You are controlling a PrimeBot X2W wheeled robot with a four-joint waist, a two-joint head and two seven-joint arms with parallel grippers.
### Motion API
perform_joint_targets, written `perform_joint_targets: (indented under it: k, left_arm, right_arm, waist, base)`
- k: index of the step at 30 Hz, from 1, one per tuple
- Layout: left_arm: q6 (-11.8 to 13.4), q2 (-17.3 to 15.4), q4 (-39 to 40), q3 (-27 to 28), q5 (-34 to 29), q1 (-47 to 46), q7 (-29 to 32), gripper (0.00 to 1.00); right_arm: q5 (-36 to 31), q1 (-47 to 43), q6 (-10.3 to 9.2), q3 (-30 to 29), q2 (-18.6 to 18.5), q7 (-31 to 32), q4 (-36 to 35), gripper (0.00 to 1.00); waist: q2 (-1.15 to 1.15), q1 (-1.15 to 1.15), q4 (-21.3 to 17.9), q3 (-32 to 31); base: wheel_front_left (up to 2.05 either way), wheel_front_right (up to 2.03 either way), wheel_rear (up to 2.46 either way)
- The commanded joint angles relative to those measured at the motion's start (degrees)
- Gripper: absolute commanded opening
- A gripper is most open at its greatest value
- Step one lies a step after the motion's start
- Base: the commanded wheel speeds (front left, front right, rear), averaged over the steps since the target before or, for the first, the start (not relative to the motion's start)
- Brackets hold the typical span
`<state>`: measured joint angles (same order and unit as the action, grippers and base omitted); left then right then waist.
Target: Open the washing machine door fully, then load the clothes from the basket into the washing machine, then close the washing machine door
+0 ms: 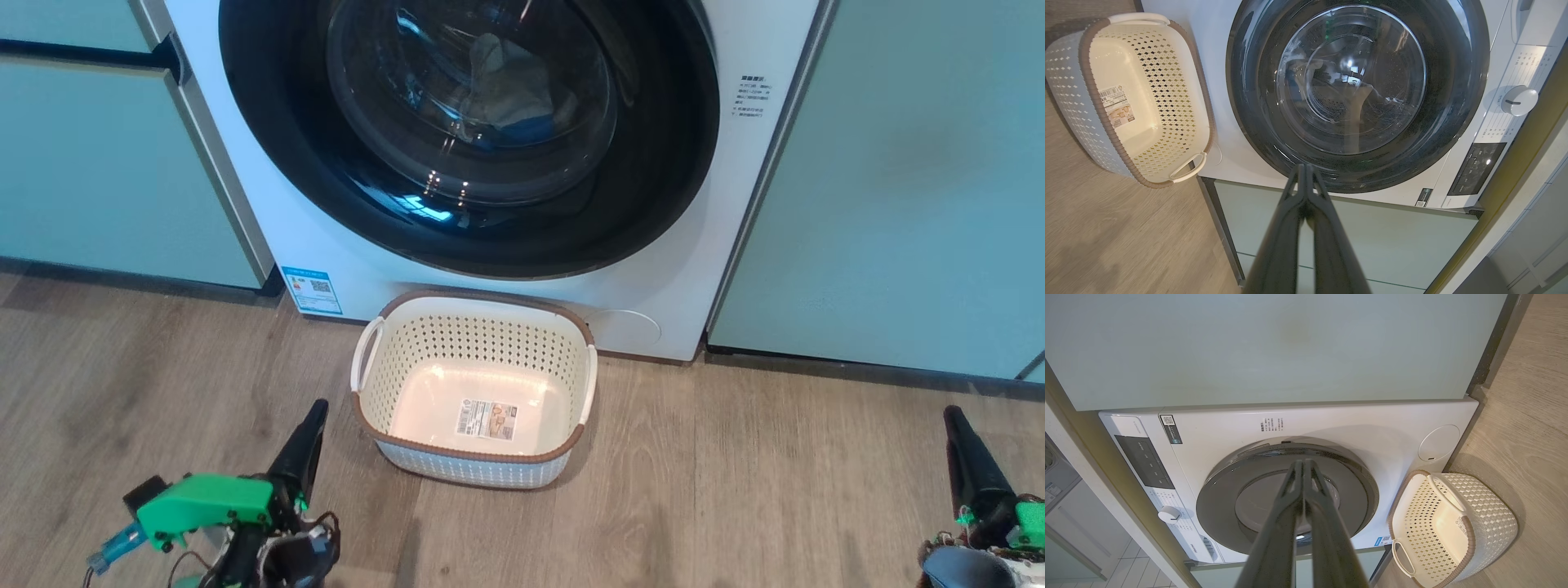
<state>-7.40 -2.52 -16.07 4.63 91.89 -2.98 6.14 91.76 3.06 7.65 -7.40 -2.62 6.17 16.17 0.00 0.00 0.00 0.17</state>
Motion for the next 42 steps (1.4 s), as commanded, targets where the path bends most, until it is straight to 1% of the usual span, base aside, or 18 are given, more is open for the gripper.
perform_joint_targets:
  k: [1, 42]
  left_arm:
    - [-0.1, -0.4, 2.0, 1.9, 0.3, -3.2, 0.4, 0.00]
    - [-0.1, -0.4, 2.0, 1.9, 0.3, -3.2, 0.4, 0.00]
  right_arm:
    - [0.4, 3.1, -0.16, 0.9, -0.3, 0.3, -2.1, 0.00]
    - [0.4, 3.1, -0.16, 0.9, -0.3, 0.3, -2.1, 0.00]
  waist:
    - [0.00, 0.00, 0.0, 0.0]
    - [0.00, 0.00, 0.0, 0.0]
  base:
    - [0.00, 0.00, 0.00]
    - [0.00, 0.00, 0.00]
